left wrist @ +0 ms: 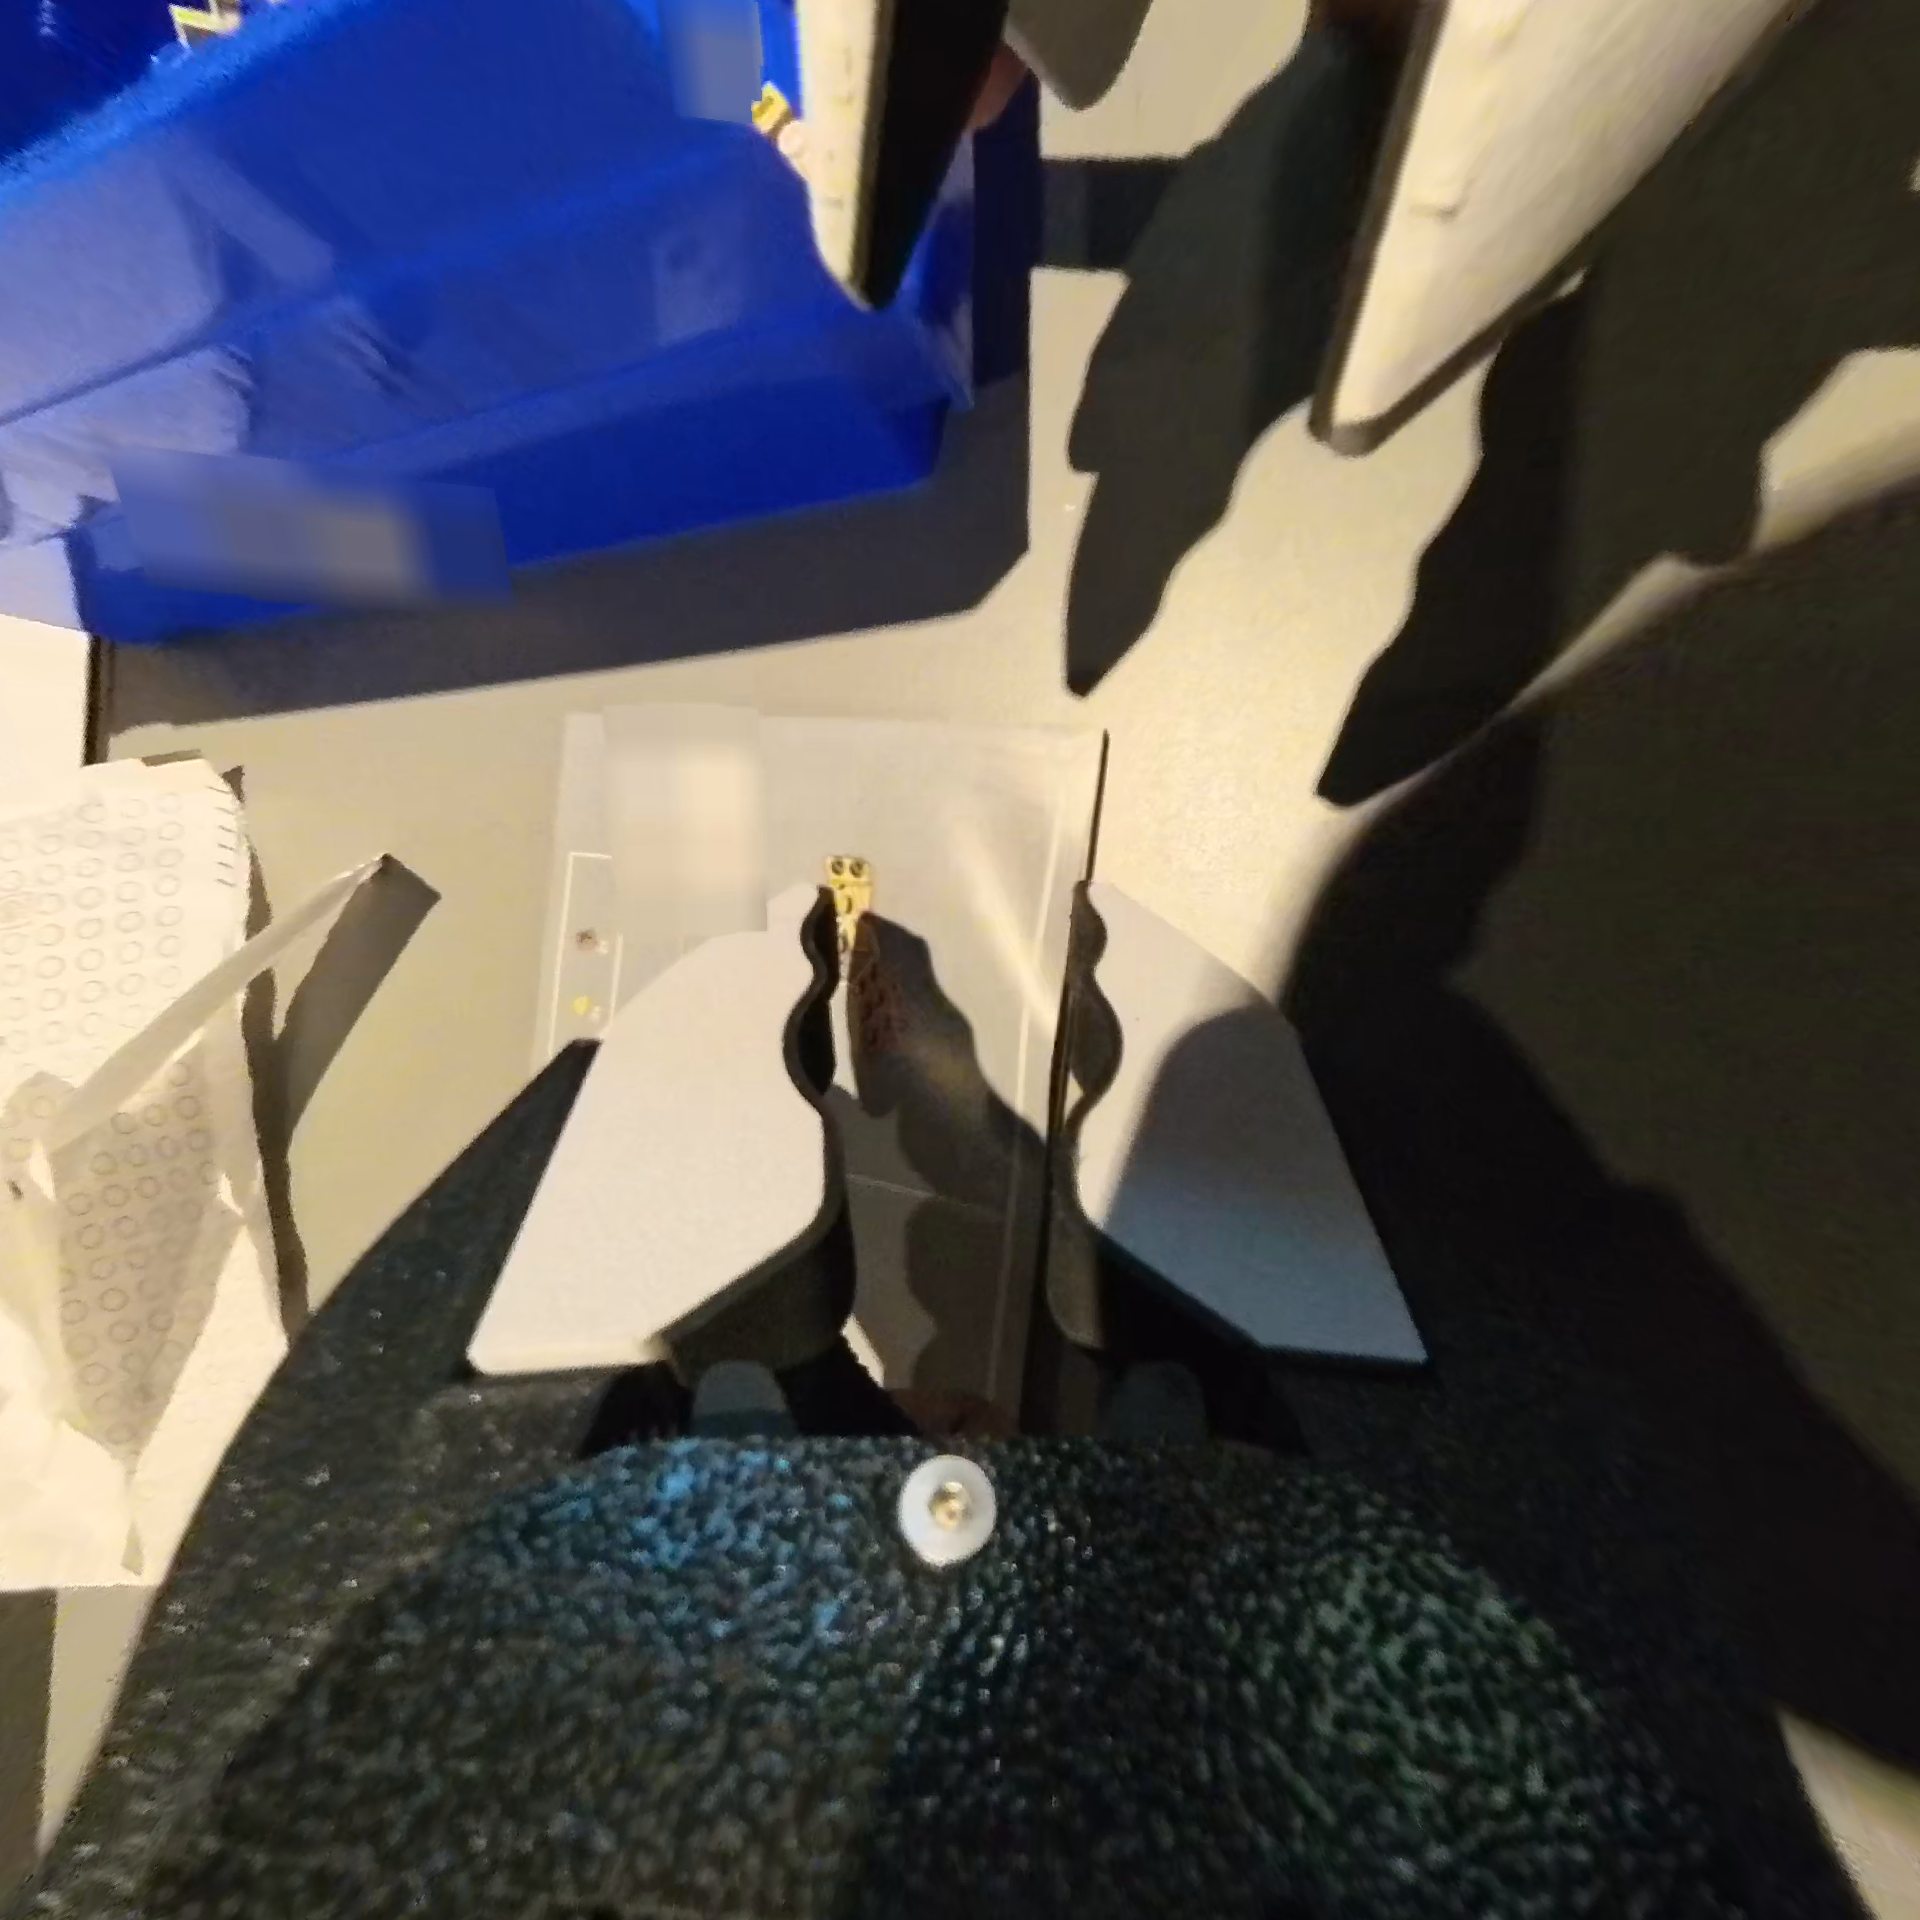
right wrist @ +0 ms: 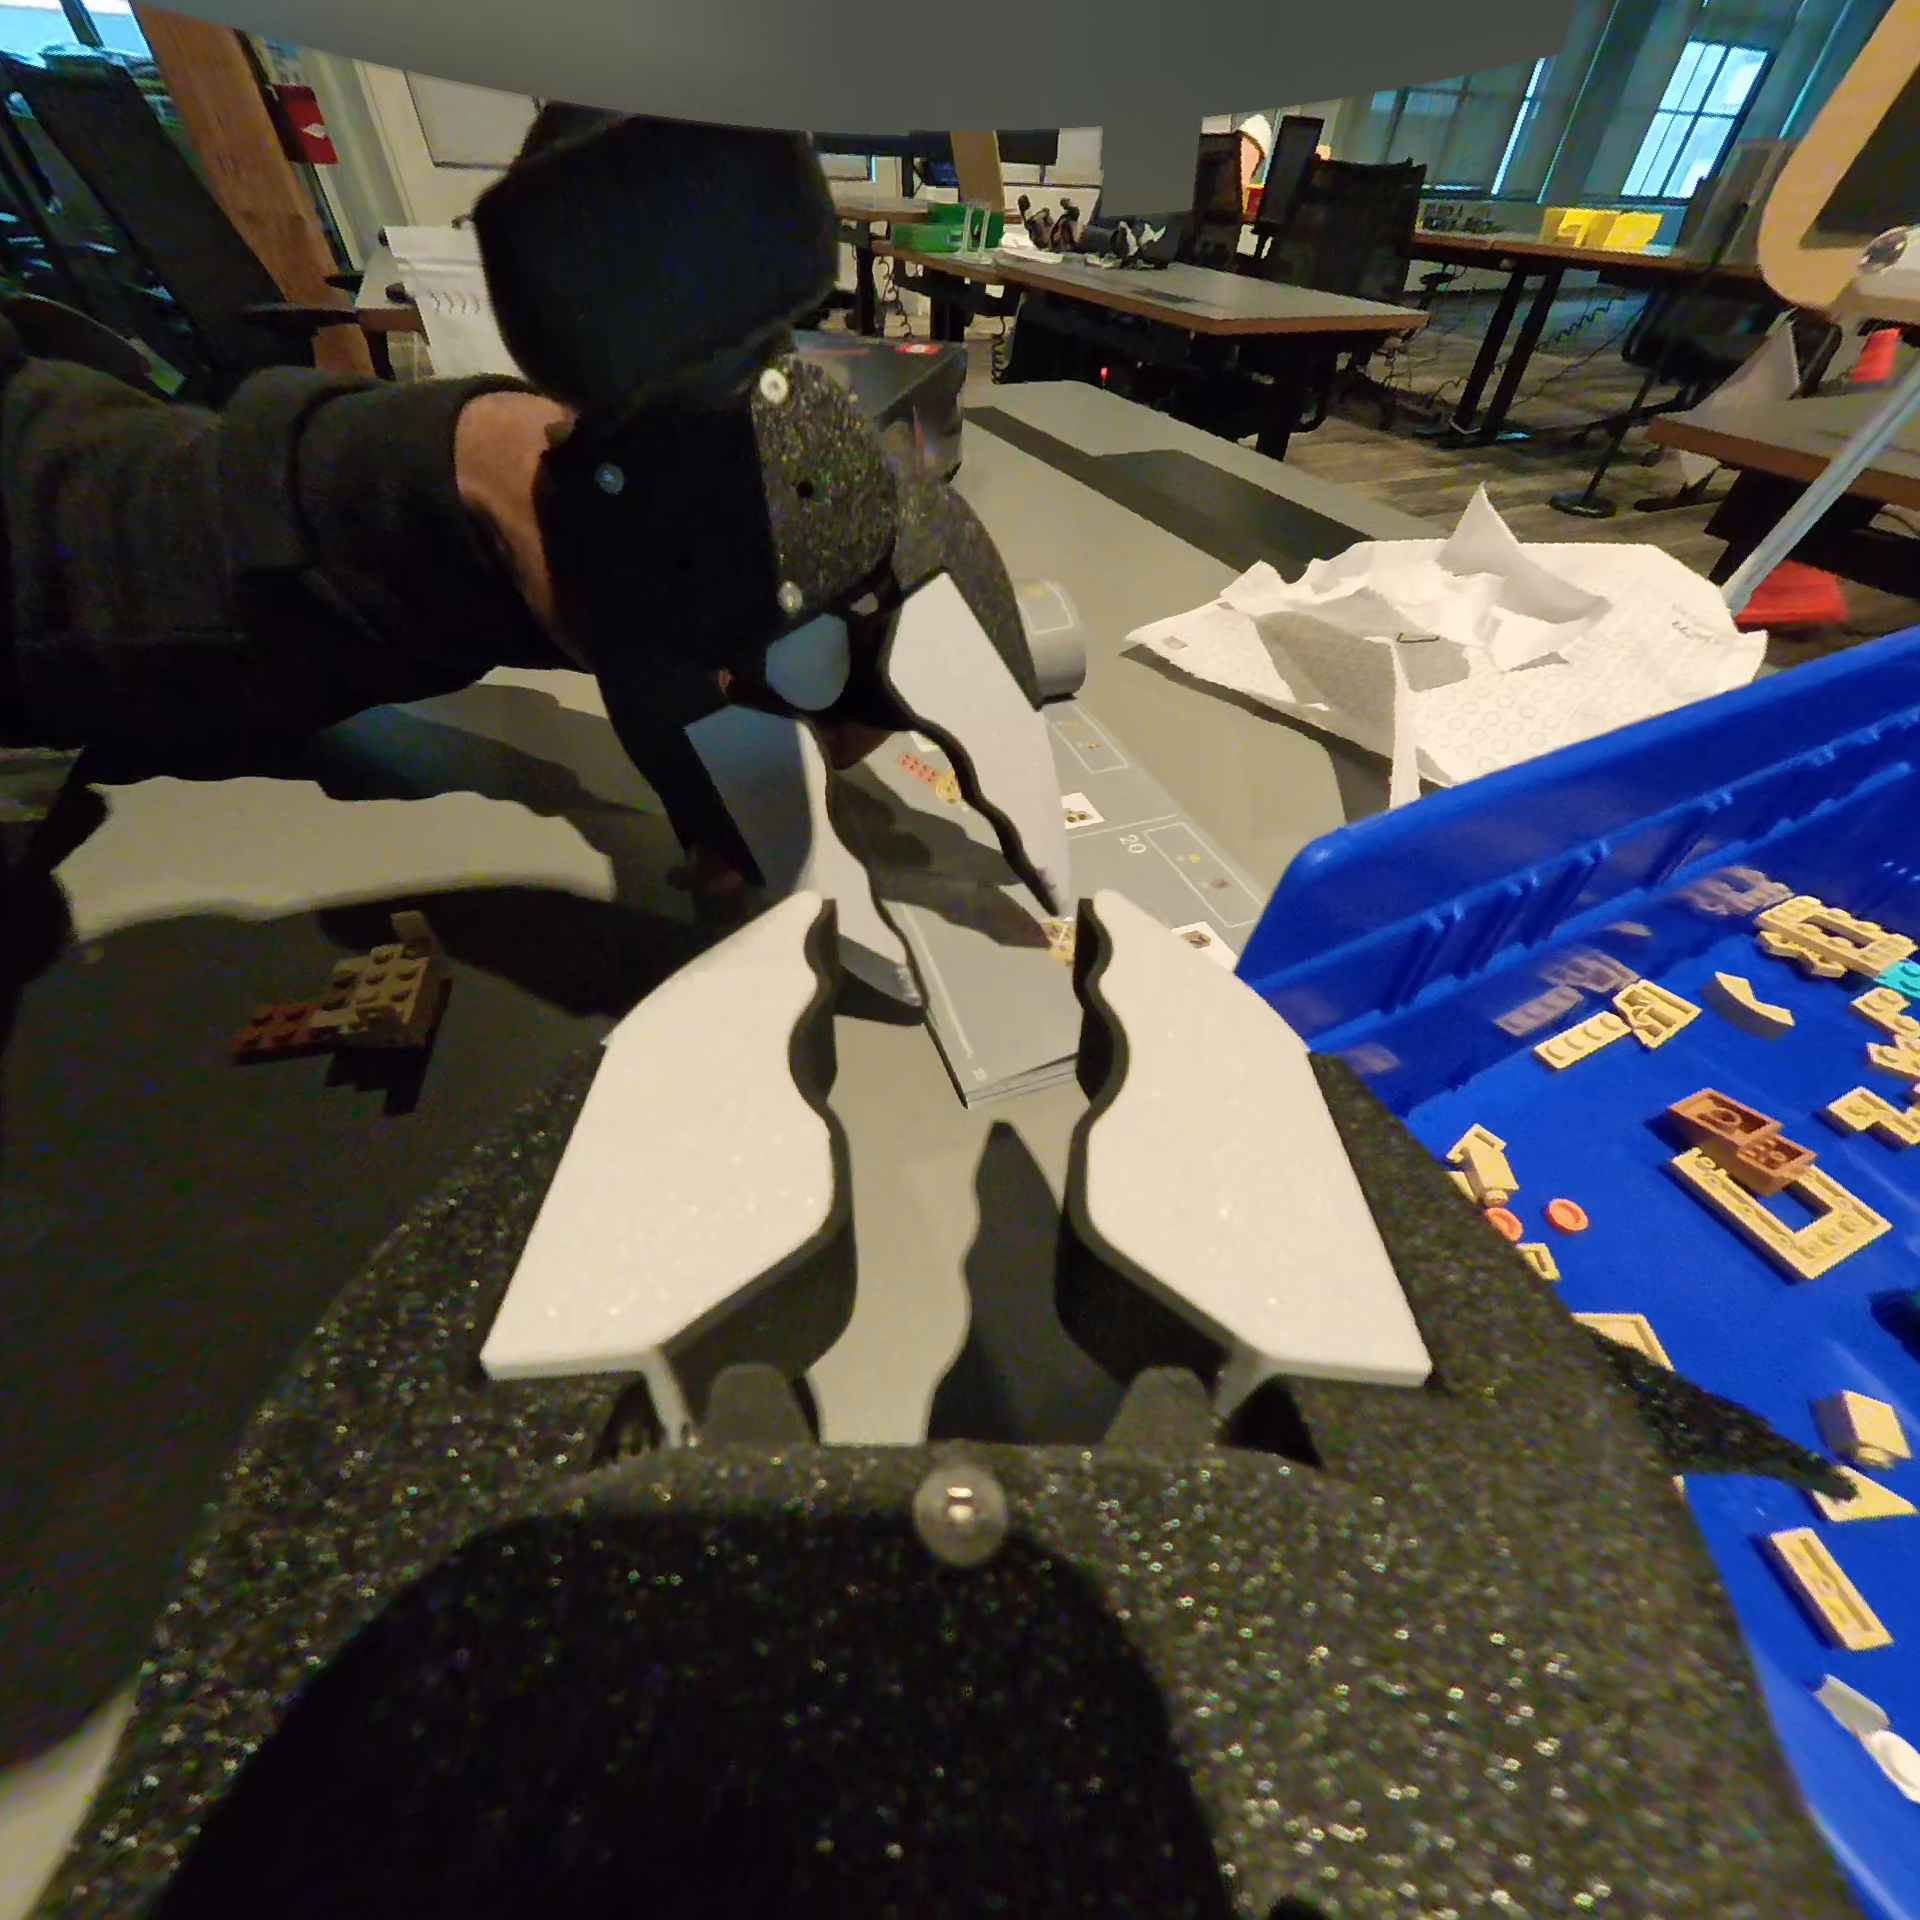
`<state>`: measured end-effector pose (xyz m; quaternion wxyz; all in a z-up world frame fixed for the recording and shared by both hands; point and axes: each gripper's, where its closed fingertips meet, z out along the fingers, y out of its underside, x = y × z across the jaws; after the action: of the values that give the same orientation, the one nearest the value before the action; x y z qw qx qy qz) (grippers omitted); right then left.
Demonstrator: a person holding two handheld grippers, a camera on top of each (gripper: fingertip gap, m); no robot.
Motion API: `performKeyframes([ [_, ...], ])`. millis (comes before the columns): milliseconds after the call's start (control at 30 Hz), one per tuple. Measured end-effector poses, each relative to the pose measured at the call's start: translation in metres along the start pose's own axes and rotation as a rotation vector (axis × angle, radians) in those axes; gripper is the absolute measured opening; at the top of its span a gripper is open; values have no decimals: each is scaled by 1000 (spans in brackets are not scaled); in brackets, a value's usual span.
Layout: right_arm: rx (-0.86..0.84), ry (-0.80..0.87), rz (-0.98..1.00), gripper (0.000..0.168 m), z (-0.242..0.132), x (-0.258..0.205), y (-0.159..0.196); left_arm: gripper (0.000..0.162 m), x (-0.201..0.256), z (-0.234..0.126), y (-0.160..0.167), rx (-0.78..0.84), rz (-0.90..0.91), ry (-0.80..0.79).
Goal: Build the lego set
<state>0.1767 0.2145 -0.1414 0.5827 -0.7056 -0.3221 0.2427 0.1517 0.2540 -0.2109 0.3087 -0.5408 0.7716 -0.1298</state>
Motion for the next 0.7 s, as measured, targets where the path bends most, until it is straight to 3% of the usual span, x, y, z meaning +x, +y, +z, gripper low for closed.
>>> performKeyframes([
  [400,-22,0,-14,43,1,-2,2,41,-7,-8,-1,28,-58,-3],
  [700,-176,93,-80,41,14,2,20,40,-13,-16,-2,43,-73,-29],
])
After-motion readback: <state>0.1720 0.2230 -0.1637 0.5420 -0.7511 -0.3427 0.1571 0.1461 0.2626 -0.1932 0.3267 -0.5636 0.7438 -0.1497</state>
